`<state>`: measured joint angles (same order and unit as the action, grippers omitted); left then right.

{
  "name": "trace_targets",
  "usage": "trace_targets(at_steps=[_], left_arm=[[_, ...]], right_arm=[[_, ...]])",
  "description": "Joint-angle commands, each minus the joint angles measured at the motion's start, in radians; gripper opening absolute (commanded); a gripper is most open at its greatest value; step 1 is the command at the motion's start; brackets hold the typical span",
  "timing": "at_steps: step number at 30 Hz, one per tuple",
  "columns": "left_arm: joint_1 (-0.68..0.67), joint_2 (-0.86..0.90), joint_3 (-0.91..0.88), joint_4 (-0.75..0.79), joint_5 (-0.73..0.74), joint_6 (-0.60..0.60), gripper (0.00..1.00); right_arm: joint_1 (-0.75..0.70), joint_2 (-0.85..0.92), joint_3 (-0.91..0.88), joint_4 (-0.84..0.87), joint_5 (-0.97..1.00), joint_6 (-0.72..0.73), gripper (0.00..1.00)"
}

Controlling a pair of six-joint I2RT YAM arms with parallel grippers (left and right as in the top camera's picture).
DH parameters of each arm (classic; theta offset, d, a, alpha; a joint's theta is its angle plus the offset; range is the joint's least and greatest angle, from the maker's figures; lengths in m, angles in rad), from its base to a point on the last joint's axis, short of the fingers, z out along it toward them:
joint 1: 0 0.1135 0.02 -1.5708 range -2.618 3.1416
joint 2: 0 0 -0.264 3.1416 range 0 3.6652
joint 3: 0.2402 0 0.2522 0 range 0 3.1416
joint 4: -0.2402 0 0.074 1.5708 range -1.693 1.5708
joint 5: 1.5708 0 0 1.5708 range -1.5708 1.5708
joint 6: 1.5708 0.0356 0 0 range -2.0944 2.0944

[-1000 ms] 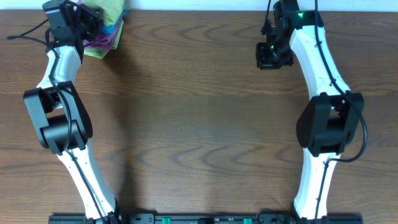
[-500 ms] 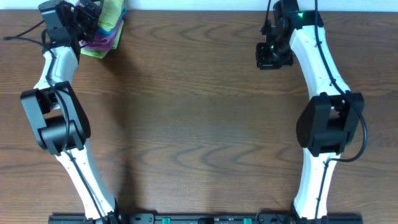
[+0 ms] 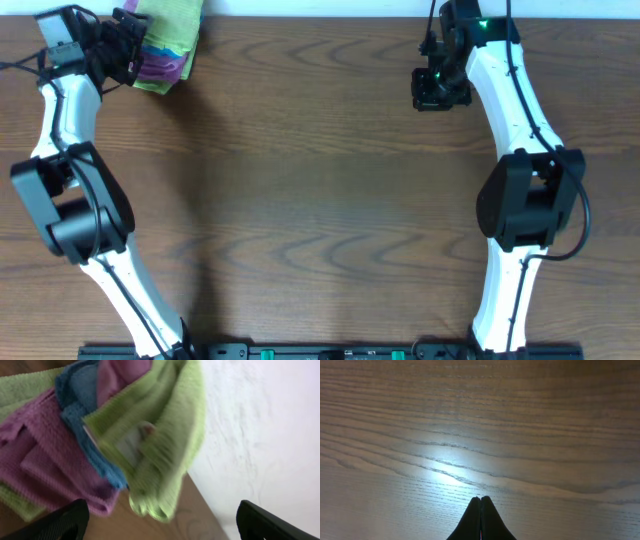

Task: Fold the cloth
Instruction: 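Release the green square on the stack and pull the left gripper back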

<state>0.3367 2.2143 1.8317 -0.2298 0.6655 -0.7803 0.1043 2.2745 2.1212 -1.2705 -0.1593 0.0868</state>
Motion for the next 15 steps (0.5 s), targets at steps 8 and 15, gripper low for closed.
trace_targets(at_steps=[8,15], left_arm=[[-0.001,-0.258,0.023,-0.334,-0.064,0.368,0.95],[-0.025,-0.425,0.023,-0.594,-0.191,0.583,0.95]], right_arm=[[0.007,-0.07,0.014,-0.052,0.042,-0.069,0.02],[0.005,-0.209,0.014,-0.075,0.156,-0.096,0.47]])
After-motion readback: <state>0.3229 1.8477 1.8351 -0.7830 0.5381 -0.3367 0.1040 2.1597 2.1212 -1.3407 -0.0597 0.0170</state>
